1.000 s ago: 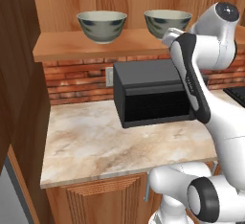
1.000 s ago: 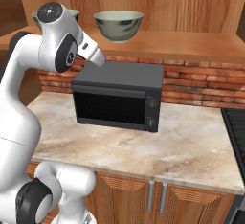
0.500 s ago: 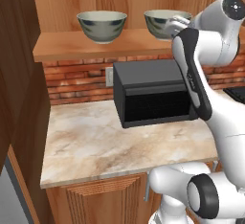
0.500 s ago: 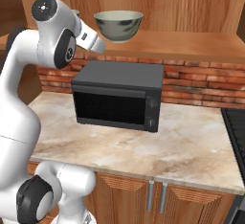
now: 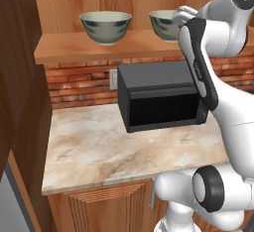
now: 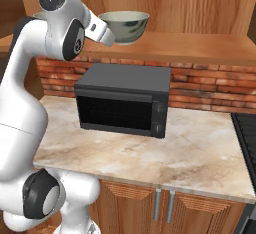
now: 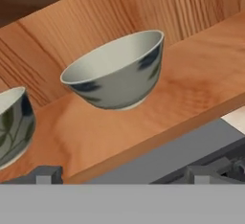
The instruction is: Pick up the bowls from the cabinet and place each bowl in front of a stool on the dining counter.
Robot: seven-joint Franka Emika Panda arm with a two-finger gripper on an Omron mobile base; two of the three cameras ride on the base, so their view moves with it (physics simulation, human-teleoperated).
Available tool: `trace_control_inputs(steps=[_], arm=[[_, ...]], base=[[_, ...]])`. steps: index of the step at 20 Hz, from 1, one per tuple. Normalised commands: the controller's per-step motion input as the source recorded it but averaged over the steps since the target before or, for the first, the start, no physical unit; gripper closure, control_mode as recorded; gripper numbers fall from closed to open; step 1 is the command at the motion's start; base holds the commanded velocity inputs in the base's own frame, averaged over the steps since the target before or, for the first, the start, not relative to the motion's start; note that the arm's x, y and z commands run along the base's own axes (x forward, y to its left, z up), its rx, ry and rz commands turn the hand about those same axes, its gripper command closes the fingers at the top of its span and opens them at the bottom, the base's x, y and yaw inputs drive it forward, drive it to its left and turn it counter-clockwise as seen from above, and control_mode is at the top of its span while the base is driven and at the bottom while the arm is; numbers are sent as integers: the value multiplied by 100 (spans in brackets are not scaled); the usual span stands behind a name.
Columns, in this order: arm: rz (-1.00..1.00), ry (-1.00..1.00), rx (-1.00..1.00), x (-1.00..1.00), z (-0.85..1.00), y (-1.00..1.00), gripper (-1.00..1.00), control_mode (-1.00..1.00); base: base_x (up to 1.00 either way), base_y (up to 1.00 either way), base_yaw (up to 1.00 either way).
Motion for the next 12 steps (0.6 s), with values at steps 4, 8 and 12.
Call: trace_control_inputs(steps=[4, 8, 12], arm=[[0, 0, 0, 23, 0, -26, -100, -100], [0, -2, 2, 43, 0, -38, -100, -100], [0, -11, 0, 32, 0, -27, -100, -100]], base=[[0, 0, 0], [0, 0, 0], [0, 0, 0]])
